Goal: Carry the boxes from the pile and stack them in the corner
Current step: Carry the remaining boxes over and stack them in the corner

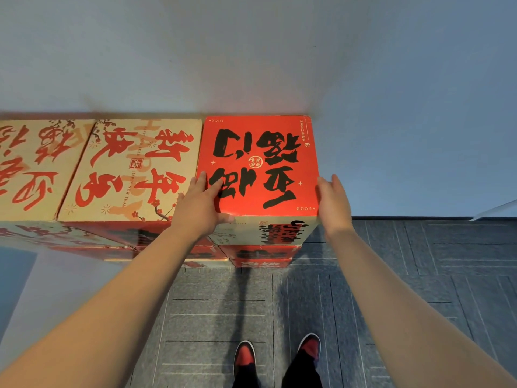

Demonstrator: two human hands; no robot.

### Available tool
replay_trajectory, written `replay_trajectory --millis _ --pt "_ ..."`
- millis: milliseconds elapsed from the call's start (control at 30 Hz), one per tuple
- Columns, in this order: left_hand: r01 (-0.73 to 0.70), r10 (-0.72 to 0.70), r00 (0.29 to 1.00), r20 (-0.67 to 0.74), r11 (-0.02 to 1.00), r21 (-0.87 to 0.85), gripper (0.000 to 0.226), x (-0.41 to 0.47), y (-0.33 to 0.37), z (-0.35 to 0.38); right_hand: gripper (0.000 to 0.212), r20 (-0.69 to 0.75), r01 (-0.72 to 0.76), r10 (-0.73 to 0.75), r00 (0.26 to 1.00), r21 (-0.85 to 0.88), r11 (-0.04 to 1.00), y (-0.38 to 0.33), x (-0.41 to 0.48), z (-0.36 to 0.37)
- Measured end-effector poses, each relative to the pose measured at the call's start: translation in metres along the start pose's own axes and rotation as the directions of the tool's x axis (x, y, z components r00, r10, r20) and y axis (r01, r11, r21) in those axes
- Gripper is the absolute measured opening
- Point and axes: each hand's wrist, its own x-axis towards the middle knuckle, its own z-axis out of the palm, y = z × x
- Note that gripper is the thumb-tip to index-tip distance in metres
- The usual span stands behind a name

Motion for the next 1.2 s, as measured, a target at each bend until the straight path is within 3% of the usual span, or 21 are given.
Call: replay_trajectory --millis 133,233,300,367,433,533,667,933,1200 --pt "0.016 -0.016 1.000 0.014 1.000 0.019 0.106 -0.002 0.002 0.001 0.067 0.149 0.012 0.003 0.989 -0.099 0.995 -0.001 -0.006 -0.001" --pt "0.025 -0.025 0.999 0.026 1.000 0.004 0.107 0.000 0.004 -0.002 0.041 0.145 0.015 0.000 0.989 -0.106 0.994 -0.005 -0.008 -0.006" --pt "0.043 -0.042 0.998 0.042 0.999 -0.025 0.105 -0.001 0.008 -0.006 0.036 0.147 0.010 -0.001 0.989 -0.064 0.998 -0.011 -0.010 -0.011" --pt "0.063 -0.060 0.997 0.055 0.996 -0.066 0.101 -0.004 0.014 -0.010 0.037 0.154 -0.010 0.015 0.988 -0.034 0.999 -0.016 -0.018 -0.016" --pt "0.091 -0.084 0.995 0.060 0.990 -0.107 0.097 -0.009 0.020 -0.014 0.062 0.151 -0.017 0.023 0.988 -0.040 0.999 -0.019 -0.023 -0.020" --pt "0.119 -0.113 0.993 0.046 0.982 -0.147 0.088 -0.018 0.031 -0.024 0.072 0.132 0.011 -0.002 0.991 -0.068 0.998 -0.025 -0.030 -0.026" --pt "0.162 -0.161 0.986 0.028 0.938 -0.306 0.070 -0.040 0.048 -0.040 0.068 0.121 0.026 -0.010 0.993 -0.129 0.991 -0.042 -0.045 -0.036" --pt "0.164 -0.225 0.974 -0.029 0.784 -0.599 0.045 -0.110 0.078 -0.088 0.035 0.149 0.129 -0.116 0.982 -0.082 0.988 -0.087 -0.090 -0.038" --pt "0.027 -0.224 0.965 -0.136 0.600 -0.799 0.023 -0.178 0.083 -0.152 0.058 0.127 0.201 -0.203 0.971 0.030 0.979 -0.130 -0.170 -0.033"
